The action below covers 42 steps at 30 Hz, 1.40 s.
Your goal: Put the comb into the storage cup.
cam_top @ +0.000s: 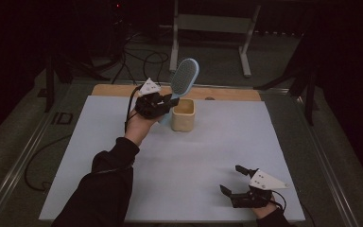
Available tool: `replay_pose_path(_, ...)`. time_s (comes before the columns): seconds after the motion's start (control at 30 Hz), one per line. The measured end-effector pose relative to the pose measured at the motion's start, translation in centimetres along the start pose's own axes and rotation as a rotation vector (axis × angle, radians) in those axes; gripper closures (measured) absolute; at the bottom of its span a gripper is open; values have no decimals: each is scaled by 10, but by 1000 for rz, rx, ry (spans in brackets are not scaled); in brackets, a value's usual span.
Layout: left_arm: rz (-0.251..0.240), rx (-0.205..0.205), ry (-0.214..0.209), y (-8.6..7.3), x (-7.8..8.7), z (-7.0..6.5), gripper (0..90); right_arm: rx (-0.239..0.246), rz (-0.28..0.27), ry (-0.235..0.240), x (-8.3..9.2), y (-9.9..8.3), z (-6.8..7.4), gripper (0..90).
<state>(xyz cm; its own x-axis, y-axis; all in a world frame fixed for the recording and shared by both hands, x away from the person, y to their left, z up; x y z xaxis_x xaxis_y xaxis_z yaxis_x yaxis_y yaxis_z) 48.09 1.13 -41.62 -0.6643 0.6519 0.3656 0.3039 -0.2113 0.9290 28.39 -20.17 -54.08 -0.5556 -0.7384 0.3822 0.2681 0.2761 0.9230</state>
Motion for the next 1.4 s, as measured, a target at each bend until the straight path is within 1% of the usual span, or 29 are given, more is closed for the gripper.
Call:
replay_pose_path(0.1, -17, 9, -9, 5, -4, -2, 701, 1, -2, -1, 0, 0, -1, 89)
replay_pose_path(0.17, -16, 12, -8, 6, -8, -2, 701, 0, -4, -1, 0, 0, -1, 89)
replay_pose_path(0.23, -23, 6, -3, 8, -11, -3, 701, 0, -5, 2, 0, 1, 0, 89)
replay_pose_path(0.43, -45, 20, -13, 15, -22, -5, 701, -4, -7, 4, 1, 1, 0, 89)
replay_pose_path(0.5, -55, 24, -19, 17, -24, -6, 701, 0, -11, 0, 1, 1, -1, 89)
replay_pose_path(0.57, -72, 27, -15, 20, -26, -6, 701, -6, -13, -2, 2, 1, -1, 89)
replay_pose_path(0.6, -79, 28, -5, 22, -27, -5, 701, -6, -14, -3, 3, 1, -1, 89)
replay_pose_path(0.73, -89, 46, -10, 27, -31, -4, 701, -8, -14, -8, 4, 0, -2, 89)
replay_pose_path(0.8, -85, 41, -6, 28, -33, -3, 700, -8, -13, -9, 4, 0, -3, 89)
replay_pose_path(0.87, -91, 43, -10, 30, -35, -2, 701, -9, -14, -8, 4, 0, -3, 89)
replay_pose_path(0.9, -98, 52, -13, 31, -36, -1, 701, -11, -16, -8, 4, 1, -2, 89)
replay_pose_path(0.93, -104, 66, -24, 32, -37, 0, 700, -11, -16, -8, 4, 1, -2, 89)
replay_pose_path(1.0, -118, 78, -27, 34, -39, 1, 701, -9, -18, -8, 4, 1, -2, 89)
replay_pose_path(1.07, -122, 72, -22, 36, -41, 2, 701, -9, -18, -4, 3, 1, -2, 89)
replay_pose_path(1.13, -121, 79, -26, 37, -44, 3, 700, -9, -16, -4, 3, 1, -2, 89)
replay_pose_path(1.17, -122, 80, -17, 38, -45, 4, 700, -10, -16, -4, 3, 1, -2, 89)
replay_pose_path(1.23, -132, 83, -25, 39, -47, 5, 700, -10, -17, -5, 4, 1, -2, 89)
replay_pose_path(1.27, -139, 78, -16, 40, -48, 6, 700, -9, -19, -5, 4, 1, -2, 89)
replay_pose_path(1.3, -148, 74, -16, 41, -50, 7, 700, -11, -20, -4, 4, 1, -2, 89)
replay_pose_path(1.33, -155, 79, -29, 41, -51, 8, 700, -9, -20, -4, 4, 1, -2, 89)
replay_pose_path(1.4, -165, 71, -31, 41, -55, 9, 700, -10, -19, -1, 4, 1, -2, 89)
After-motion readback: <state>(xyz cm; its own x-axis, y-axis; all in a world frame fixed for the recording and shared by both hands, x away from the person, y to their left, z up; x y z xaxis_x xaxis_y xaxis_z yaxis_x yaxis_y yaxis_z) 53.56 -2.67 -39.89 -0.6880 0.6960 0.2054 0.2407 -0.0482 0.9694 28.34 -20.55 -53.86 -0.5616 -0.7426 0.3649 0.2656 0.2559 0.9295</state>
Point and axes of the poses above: each handheld gripper's, and its own axes: x roughly backward along the jaws, y roughly out of its top, z roughly to its left, the point moved 10 cm from there along -x, roughly forward along the jaws, and after that the axes turned 5 degrees about y, right-handed, at the moved point
